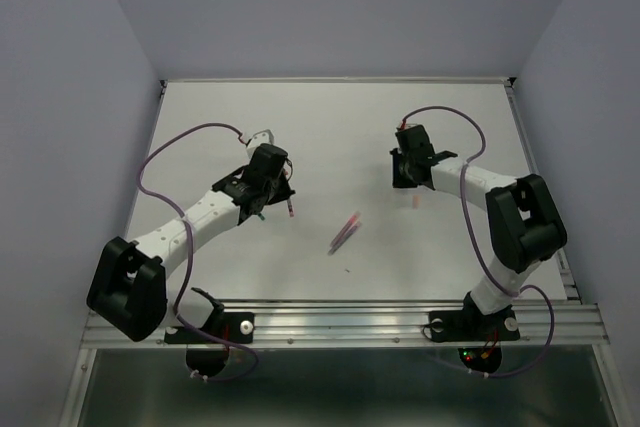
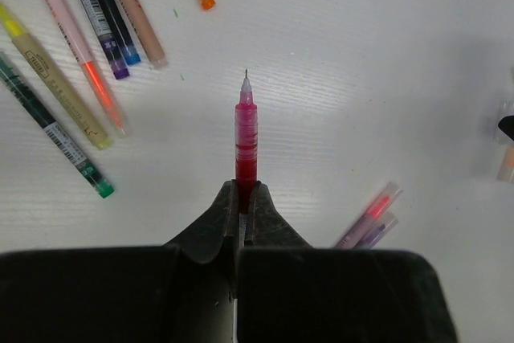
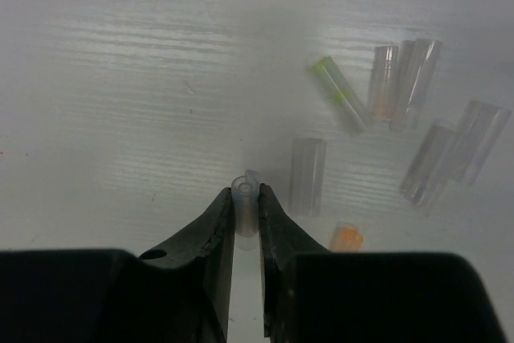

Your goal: Open the pen caps

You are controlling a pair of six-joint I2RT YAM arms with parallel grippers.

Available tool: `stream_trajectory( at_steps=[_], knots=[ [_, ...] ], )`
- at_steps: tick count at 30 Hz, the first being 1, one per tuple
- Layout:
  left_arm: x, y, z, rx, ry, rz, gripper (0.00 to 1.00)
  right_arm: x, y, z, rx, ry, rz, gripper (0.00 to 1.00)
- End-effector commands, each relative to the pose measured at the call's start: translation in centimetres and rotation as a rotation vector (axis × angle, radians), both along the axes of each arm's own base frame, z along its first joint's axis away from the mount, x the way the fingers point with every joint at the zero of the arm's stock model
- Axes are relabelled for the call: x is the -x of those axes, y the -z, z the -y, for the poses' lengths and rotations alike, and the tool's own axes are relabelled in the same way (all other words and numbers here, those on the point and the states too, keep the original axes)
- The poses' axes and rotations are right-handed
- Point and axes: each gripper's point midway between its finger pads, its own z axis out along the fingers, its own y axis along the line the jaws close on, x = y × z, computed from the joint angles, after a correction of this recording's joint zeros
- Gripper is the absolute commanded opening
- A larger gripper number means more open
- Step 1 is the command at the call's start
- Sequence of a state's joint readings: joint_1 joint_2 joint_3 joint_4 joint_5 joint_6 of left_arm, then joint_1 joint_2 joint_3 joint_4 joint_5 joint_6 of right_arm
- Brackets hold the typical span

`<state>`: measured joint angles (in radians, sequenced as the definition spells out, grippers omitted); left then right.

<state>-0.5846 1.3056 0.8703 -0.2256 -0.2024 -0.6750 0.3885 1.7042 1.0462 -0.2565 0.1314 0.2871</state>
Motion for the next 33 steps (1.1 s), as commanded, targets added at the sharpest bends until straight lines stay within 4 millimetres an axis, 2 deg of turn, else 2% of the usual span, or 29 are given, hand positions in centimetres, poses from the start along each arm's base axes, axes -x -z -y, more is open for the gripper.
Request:
stream_trajectory(
  at_steps=[1,6,9,10,15,17,21,22,23,24,25,26,28,29,30,31,32,33],
  knots=[
    [-0.8,-0.7,-0.7,0.028,-0.064,0.002,0.0,-0.5,0.1,0.7,0.062,0.025,0.007,0.19],
    [-0.9,0.0,-1.3,0.047,-0.076,-0.022,0.0,-0.3,1.2,0.8,0.078,0.033,-0.026,0.22],
    [-1.3,0.2,-2.1,0.037,-0.114,-0.028,0.0,-0.3,1.1,0.6,0.086,0.03,-0.027,0.3],
    [-1.3,0.4,-2.4,0.03,-0.124,-0.031,0.0,-0.3,1.1,0.7,0.088,0.034,-0.025,0.36],
    [-2.0,0.5,-3.4,0.03,-0.182,-0.053,0.0,-0.3,0.8,0.6,0.082,0.034,-0.024,0.47],
    [-2.3,0.5,-3.7,0.036,-0.196,-0.054,0.0,-0.4,0.4,0.3,0.068,0.028,-0.02,0.47],
    [-3.5,0.1,-3.7,0.052,-0.205,-0.043,0.0,-0.9,-2.5,-0.4,0.018,0.011,0.045,0.49],
    [-3.8,0.3,-4.0,0.045,-0.217,-0.047,0.0,-1.1,-3.5,-0.7,0.001,0.005,0.066,0.53],
    [-4.4,-0.2,-4.0,0.047,-0.227,-0.037,0.0,-1.3,-5.3,-0.9,-0.022,0.002,0.106,0.54],
    [-4.8,0.2,-4.2,0.035,-0.244,-0.041,0.0,-1.4,-6.4,-1.1,-0.04,-0.001,0.134,0.55],
    [-5.3,0.1,-4.6,0.033,-0.26,-0.037,0.0,-1.5,-8.4,-1.4,-0.076,-0.009,0.186,0.57],
    [-5.9,-0.2,-4.6,0.036,-0.268,-0.029,0.0,-1.5,-9.3,-1.5,-0.098,-0.01,0.212,0.62],
    [-6.9,0.5,-4.9,0.024,-0.291,-0.043,0.0,-1.5,-11.5,-2.1,-0.148,-0.024,0.276,0.7],
    [-7.8,0.0,-5.1,0.03,-0.299,-0.03,0.0,-1.1,-13.0,-2.0,-0.174,-0.022,0.313,0.75],
    [-8.3,0.9,-5.2,0.017,-0.308,-0.05,0.0,-1.0,-13.7,-2.1,-0.191,-0.023,0.335,0.83],
    [-9.1,0.4,-5.2,0.019,-0.316,-0.047,0.0,-0.7,-15.0,-1.9,-0.218,-0.014,0.375,0.89],
    [-9.4,0.6,-5.3,0.009,-0.321,-0.053,0.0,-0.7,-14.7,-1.9,-0.218,-0.011,0.376,0.93],
    [-9.6,1.7,-5.8,-0.021,-0.344,-0.083,0.0,-0.4,-16.1,-1.7,-0.23,-0.007,0.414,1.0]
  ],
)
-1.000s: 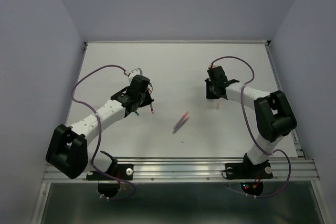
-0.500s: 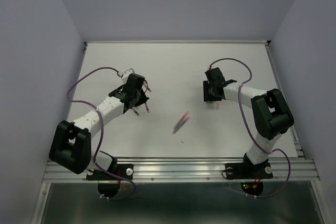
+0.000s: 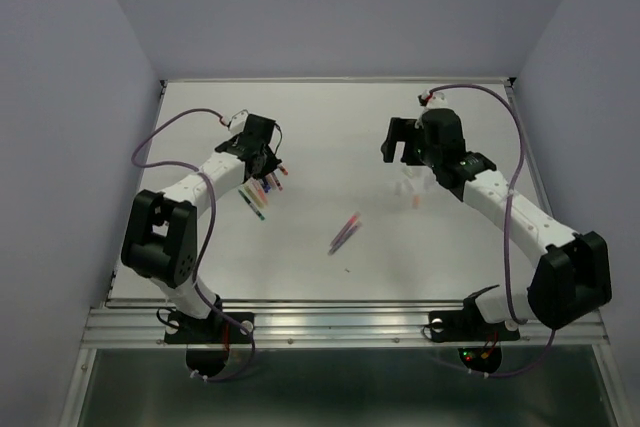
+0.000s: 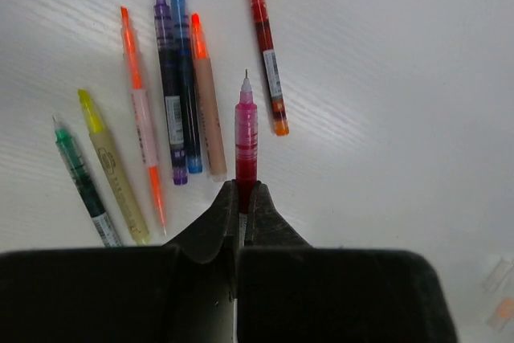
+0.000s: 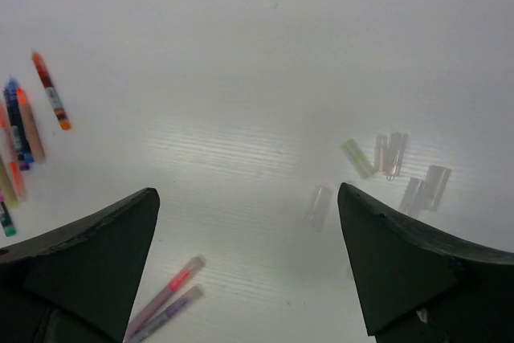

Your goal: Open the pen caps

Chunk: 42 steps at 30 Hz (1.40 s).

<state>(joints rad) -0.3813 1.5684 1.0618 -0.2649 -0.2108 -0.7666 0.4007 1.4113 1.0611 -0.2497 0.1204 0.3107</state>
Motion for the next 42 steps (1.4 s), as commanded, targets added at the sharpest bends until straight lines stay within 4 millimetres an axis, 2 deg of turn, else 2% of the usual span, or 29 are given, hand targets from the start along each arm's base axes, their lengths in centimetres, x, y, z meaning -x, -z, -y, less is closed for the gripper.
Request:
stream_trajectory(
  at_steps=[1,2,3,6,7,8,10,13,14,20,22,23,27,34,36,39,41,42],
  knots=[
    [-2.8,-0.3,-1.0,-0.039,-0.074,0.006,0.0,-0.1,-4.4,-0.3,-0.086,0.016,0.154,1.0],
    [-3.5,-0.7,-1.0,-0.034,-0.082,0.01,0.0,0.0,-4.7,0.0,-0.092,0.031,0.164,1.0],
    [-3.7,0.1,-1.1,-0.041,-0.092,-0.012,0.0,0.3,-5.2,0.3,-0.089,0.038,0.182,1.0],
    [-4.6,0.2,-1.0,-0.037,-0.098,-0.01,0.03,0.6,-5.5,1.1,-0.077,0.063,0.199,1.0],
    [-4.7,0.9,-1.2,-0.048,-0.102,-0.027,0.04,0.7,-5.6,1.3,-0.073,0.07,0.205,1.0],
    [-5.3,0.6,-1.3,-0.052,-0.109,-0.023,0.04,0.8,-5.6,1.4,-0.071,0.072,0.206,1.0],
    [-5.3,1.7,-1.9,-0.085,-0.124,-0.066,0.05,0.8,-5.6,1.7,-0.061,0.082,0.211,1.0],
    [-5.6,2.6,-1.6,-0.084,-0.111,-0.089,0.07,0.7,-5.5,1.9,-0.053,0.092,0.209,1.0],
    [-5.8,2.7,-1.4,-0.081,-0.104,-0.088,0.13,0.7,-5.4,1.9,-0.05,0.096,0.209,1.0],
    [-6.0,3.7,-1.6,-0.098,-0.11,-0.114,0.14,0.5,-5.0,2.3,-0.03,0.107,0.204,1.0],
    [-5.9,4.0,-2.0,-0.111,-0.125,-0.128,0.2,0.5,-5.0,2.3,-0.029,0.109,0.206,1.0],
    [-6.0,3.9,-2.0,-0.109,-0.127,-0.124,0.2,0.5,-5.0,2.3,-0.028,0.109,0.206,1.0],
    [-5.9,3.6,-2.0,-0.103,-0.129,-0.111,0.35,0.5,-4.8,2.3,-0.024,0.108,0.202,1.0],
    [-5.9,3.6,-2.0,-0.111,-0.118,-0.115,0.39,0.5,-4.6,2.3,-0.021,0.105,0.197,1.0],
    [-5.8,3.4,-1.9,-0.103,-0.113,-0.11,0.43,0.6,-4.6,2.2,-0.024,0.104,0.196,1.0],
    [-5.8,2.1,-1.6,-0.077,-0.094,-0.073,0.53,0.6,-4.9,2.2,-0.028,0.101,0.202,1.0],
    [-6.0,0.1,-1.2,-0.052,-0.073,-0.018,0.59,0.6,-5.0,2.2,-0.031,0.102,0.205,1.0],
    [-5.7,-0.1,-1.1,-0.047,-0.057,-0.009,0.65,0.7,-5.1,2.2,-0.036,0.102,0.207,1.0]
  ],
)
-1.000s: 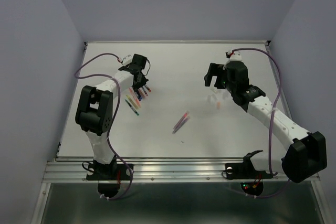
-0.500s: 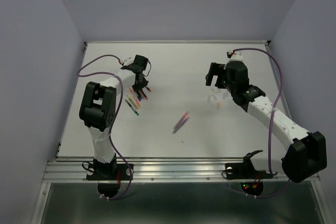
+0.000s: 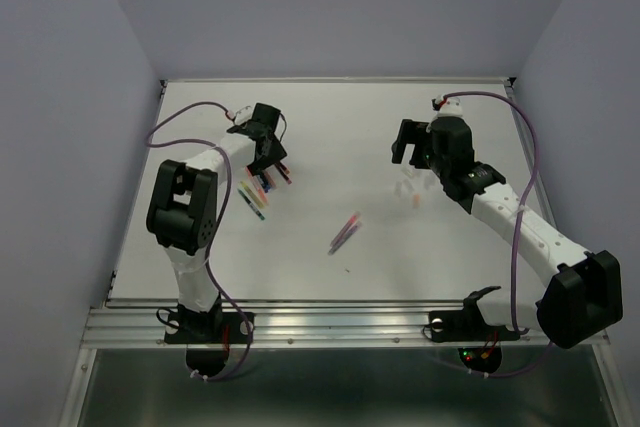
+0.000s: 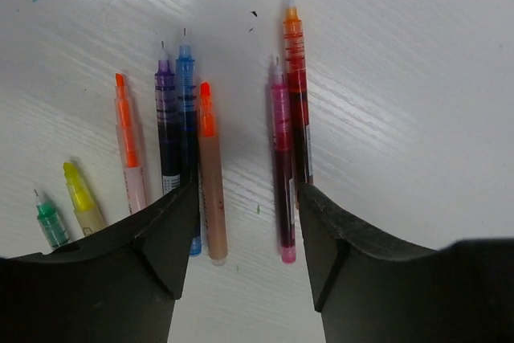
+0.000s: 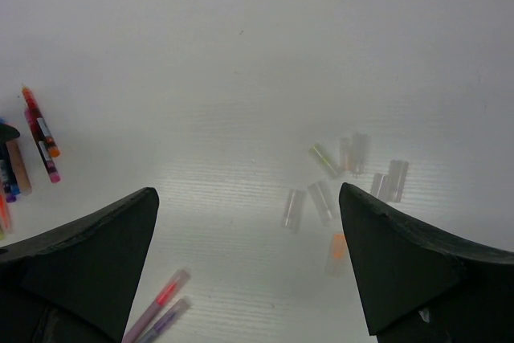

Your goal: Open the pen caps

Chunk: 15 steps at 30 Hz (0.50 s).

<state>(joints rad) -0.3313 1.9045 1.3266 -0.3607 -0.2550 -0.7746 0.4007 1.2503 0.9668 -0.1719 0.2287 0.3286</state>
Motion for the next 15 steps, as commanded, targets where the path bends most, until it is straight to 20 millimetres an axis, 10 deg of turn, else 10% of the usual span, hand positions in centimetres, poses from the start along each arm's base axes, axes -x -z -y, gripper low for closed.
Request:
stream_trajectory(
  at_steps=[1,5,15],
  knots=[
    [-0.8,-7.1,0.7,0.062,0.072,0.191,0.68,-0.2,-1.6,-0.2,-0.015,0.0,0.057,1.0],
    [0.8,-9.7,2.3,0.116,0.207,0.272,0.96,0.2,-1.6,-0.2,-0.035,0.0,0.058,1.0],
    [10.8,-9.9,10.8,0.173,0.693,0.272,0.99,2.0,-1.2,0.2,-0.037,-0.024,0.064,1.0]
  ],
)
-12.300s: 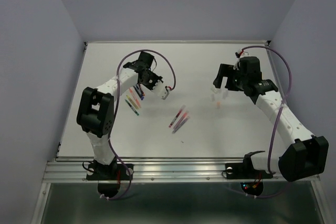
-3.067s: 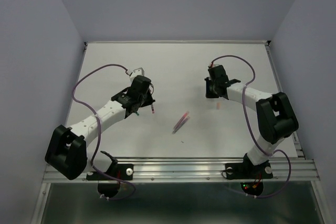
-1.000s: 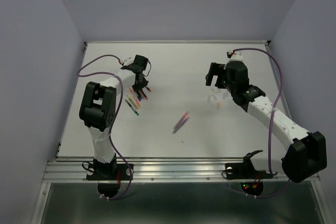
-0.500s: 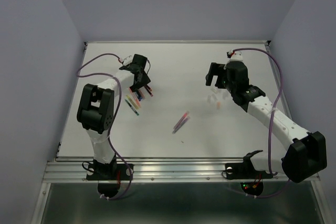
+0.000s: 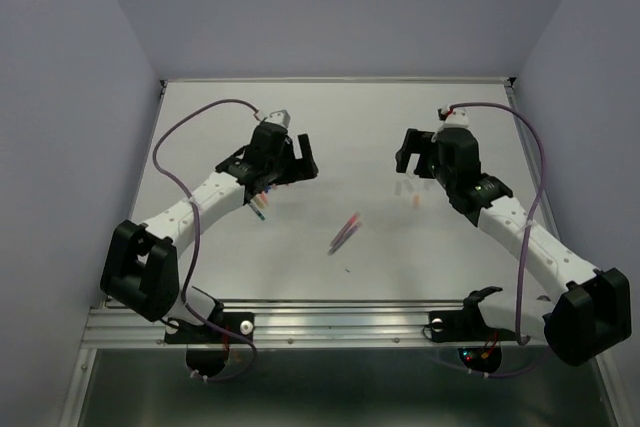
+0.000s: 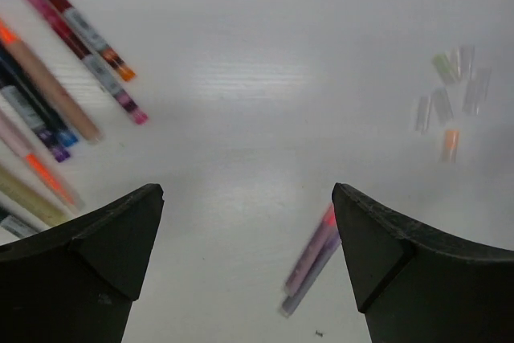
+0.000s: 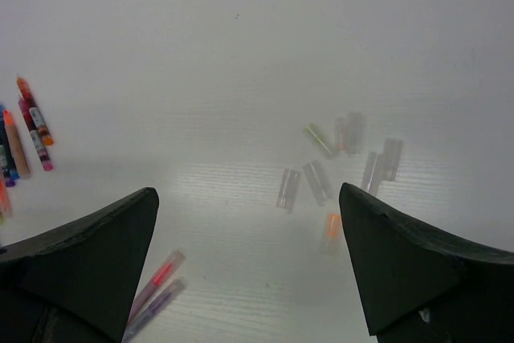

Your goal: Open the pen caps

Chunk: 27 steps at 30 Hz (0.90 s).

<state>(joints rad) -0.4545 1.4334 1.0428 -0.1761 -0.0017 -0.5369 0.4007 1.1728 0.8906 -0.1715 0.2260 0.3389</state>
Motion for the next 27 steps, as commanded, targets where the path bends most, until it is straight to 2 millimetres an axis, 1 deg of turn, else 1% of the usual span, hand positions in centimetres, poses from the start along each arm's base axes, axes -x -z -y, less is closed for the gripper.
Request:
stream_trajectory(
  at_steps=[1,2,3,5,7,9,10,12,13,15,16,19,21,23,27],
  knots=[
    [4.8,0.9,4.8,-0.03,0.27,0.002,0.99,0.4,-1.8,-0.5,-0.026,-0.032,0.063,1.0],
    [5.6,1.2,5.5,-0.039,0.306,-0.005,0.99,0.5,-1.8,-0.6,-0.028,-0.039,0.063,1.0],
    [6.9,1.7,6.6,-0.057,0.365,-0.007,0.99,0.7,-1.8,-0.7,-0.029,-0.049,0.062,1.0],
    [8.0,2.8,7.3,-0.089,0.407,-0.033,0.99,0.8,-1.7,-0.7,-0.028,-0.056,0.06,1.0],
    [8.9,3.5,8.1,-0.125,0.449,-0.036,0.99,1.0,-1.6,-0.7,-0.022,-0.062,0.06,1.0],
    [9.1,3.8,8.7,-0.14,0.473,-0.039,0.99,1.1,-1.5,-0.6,-0.018,-0.065,0.06,1.0],
    [9.4,4.6,9.0,-0.167,0.49,-0.052,0.99,1.1,-1.4,-0.6,-0.015,-0.064,0.058,1.0],
    [9.3,5.1,9.5,-0.195,0.503,-0.054,0.99,1.1,-1.4,-0.6,-0.01,-0.068,0.059,1.0],
    [9.6,6.2,9.8,-0.22,0.522,-0.074,0.99,1.1,-1.3,-0.6,-0.01,-0.071,0.059,1.0],
    [9.5,6.5,10.5,-0.238,0.549,-0.069,0.99,1.2,-1.3,-0.6,-0.004,-0.07,0.058,1.0],
    [9.5,7.2,10.7,-0.256,0.554,-0.081,0.99,1.1,-1.2,-0.5,-0.001,-0.07,0.057,1.0],
    [9.1,7.9,11.0,-0.28,0.561,-0.095,0.99,1.1,-1.1,-0.4,0.004,-0.067,0.056,1.0],
    [9.0,8.1,11.0,-0.303,0.559,-0.101,0.99,1.0,-0.8,-0.2,0.015,-0.057,0.051,1.0],
    [8.6,8.7,10.5,-0.344,0.538,-0.109,0.99,0.9,-0.8,-0.2,0.018,-0.055,0.05,1.0],
    [8.5,9.0,10.4,-0.366,0.533,-0.113,0.99,0.9,-0.8,-0.3,0.014,-0.056,0.049,1.0]
  ],
)
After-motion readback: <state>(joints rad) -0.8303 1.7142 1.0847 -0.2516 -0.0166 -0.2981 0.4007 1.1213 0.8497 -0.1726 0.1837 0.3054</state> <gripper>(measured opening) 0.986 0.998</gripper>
